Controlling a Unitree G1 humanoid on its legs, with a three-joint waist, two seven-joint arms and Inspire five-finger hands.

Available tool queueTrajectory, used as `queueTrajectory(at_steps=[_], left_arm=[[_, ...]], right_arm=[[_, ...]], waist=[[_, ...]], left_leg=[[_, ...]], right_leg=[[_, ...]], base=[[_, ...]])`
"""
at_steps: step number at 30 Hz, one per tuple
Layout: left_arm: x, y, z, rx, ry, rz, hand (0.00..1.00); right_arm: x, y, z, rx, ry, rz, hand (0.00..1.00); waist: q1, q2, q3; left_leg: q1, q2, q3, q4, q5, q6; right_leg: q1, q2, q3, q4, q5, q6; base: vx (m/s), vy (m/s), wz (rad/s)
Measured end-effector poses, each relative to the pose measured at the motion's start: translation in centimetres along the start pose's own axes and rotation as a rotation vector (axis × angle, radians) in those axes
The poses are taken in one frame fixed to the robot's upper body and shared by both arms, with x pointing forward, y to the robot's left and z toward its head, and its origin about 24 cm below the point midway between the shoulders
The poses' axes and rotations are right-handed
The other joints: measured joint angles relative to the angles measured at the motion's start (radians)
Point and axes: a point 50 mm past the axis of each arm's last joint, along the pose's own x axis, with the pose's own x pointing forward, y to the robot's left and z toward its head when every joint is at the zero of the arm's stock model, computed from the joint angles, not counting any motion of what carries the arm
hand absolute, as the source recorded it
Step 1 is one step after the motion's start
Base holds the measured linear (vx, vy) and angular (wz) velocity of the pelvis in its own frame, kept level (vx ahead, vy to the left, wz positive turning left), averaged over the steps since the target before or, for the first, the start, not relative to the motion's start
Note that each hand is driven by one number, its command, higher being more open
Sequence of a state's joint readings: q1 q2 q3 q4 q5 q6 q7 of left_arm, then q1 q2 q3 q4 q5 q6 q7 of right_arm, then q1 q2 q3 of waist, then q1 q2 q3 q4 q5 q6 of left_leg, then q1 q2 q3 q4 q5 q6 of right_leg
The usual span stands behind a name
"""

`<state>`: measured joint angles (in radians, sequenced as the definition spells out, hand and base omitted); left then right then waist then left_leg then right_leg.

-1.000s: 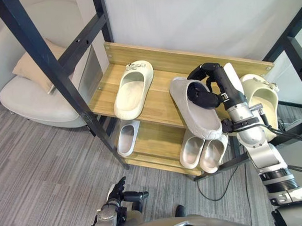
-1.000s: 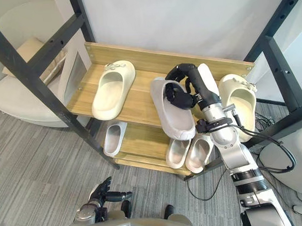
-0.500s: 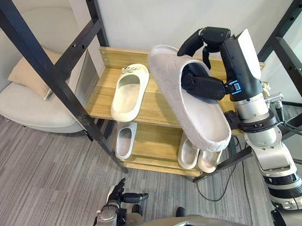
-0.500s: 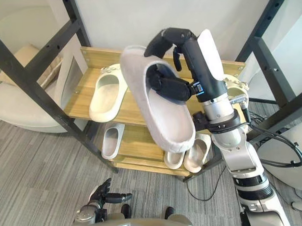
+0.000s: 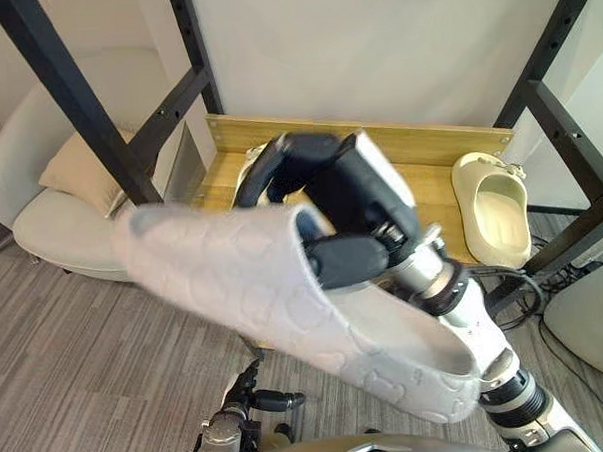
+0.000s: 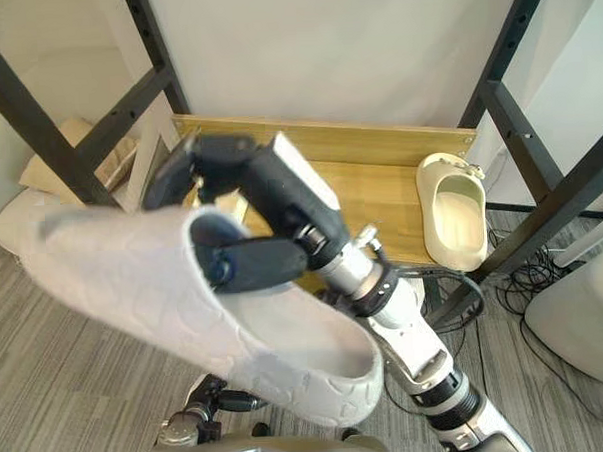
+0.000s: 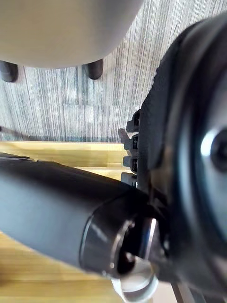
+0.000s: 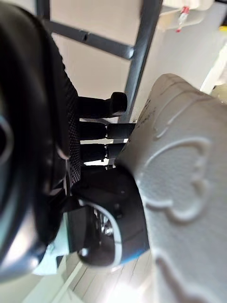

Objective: Organize the slippers on the shoe rack

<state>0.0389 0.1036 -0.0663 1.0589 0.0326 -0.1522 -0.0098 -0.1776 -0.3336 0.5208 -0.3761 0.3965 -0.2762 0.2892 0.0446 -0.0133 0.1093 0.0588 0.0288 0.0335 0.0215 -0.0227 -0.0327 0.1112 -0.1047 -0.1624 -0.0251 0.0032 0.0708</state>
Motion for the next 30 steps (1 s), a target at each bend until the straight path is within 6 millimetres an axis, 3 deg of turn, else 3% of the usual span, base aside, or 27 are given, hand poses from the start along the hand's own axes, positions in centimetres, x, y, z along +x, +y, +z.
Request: queueTrajectory(at_steps=[4,8,10,14,18,24,30], left_arm=[[0.1,-0.1,-0.1,0.004,0.008,-0.005,1.0],[0.1,-0.1,0.1,0.01,0.003,-0.014,1.0],[0.7,0.0,2.0,0.018,-0.056,-0.016,1.0],[1.5,0.1,5.4,0.007,-0.148,-0.014,1.0],[1.7,0.5,7.7,-0.059,-0.227,-0.004,1.0],[1.7,1.3,10.5,-0.114,-0.329,0.018,1.0],[1.5,3.0,12.2,-0.158,-0.391,0.089,1.0]], right_arm=[[-1.3,0.8,-2.5,0.069,0.147,0.029,0.0],[-2.2,1.4,-3.8,0.1,0.221,0.053,0.0],[-2.5,1.2,-4.1,0.089,0.247,0.057,0.0],[-3.0,-0.1,-5.1,0.0,0.321,0.025,0.0],[-4.1,-1.8,-5.9,-0.163,0.416,-0.041,0.0],[-4.6,-4.8,-4.7,-0.386,0.427,-0.191,0.0],[-3.5,-8.0,-2.3,-0.618,0.351,-0.344,0.0]], waist=[[0.002,0.002,0.001],[0.004,0.009,0.008],[0.012,0.02,0.082],[0.033,0.039,0.19],[0.036,0.055,0.251],[0.032,0.058,0.297],[0.029,0.047,0.326]], left_leg=[[-0.002,-0.002,-0.024,-0.005,0.008,0.0],[-0.027,-0.002,-0.048,0.01,0.007,-0.001],[-0.16,-0.004,-0.09,0.162,-0.03,-0.007],[-0.32,-0.019,-0.132,0.368,-0.091,-0.017],[-0.482,-0.025,-0.158,0.537,-0.151,-0.029],[-0.661,-0.029,-0.166,0.685,-0.181,-0.035],[-0.818,-0.024,-0.167,0.841,-0.235,-0.042]], right_leg=[[0.004,-0.001,-0.022,0.006,-0.008,0.0],[-0.014,-0.003,-0.045,0.036,-0.028,-0.001],[-0.143,-0.023,-0.077,0.233,-0.106,-0.01],[-0.293,-0.059,-0.098,0.47,-0.204,-0.021],[-0.442,-0.088,-0.111,0.646,-0.284,-0.032],[-0.618,-0.115,-0.106,0.811,-0.332,-0.04],[-0.773,-0.136,-0.107,0.968,-0.379,-0.055]], base=[[-0.01,-0.009,0.16],[-0.01,-0.022,0.24],[-0.1,-0.024,0.46],[-0.18,-0.037,0.32],[-0.23,-0.04,0.19],[-0.1,-0.021,0.02],[-0.03,0.017,-0.05]])
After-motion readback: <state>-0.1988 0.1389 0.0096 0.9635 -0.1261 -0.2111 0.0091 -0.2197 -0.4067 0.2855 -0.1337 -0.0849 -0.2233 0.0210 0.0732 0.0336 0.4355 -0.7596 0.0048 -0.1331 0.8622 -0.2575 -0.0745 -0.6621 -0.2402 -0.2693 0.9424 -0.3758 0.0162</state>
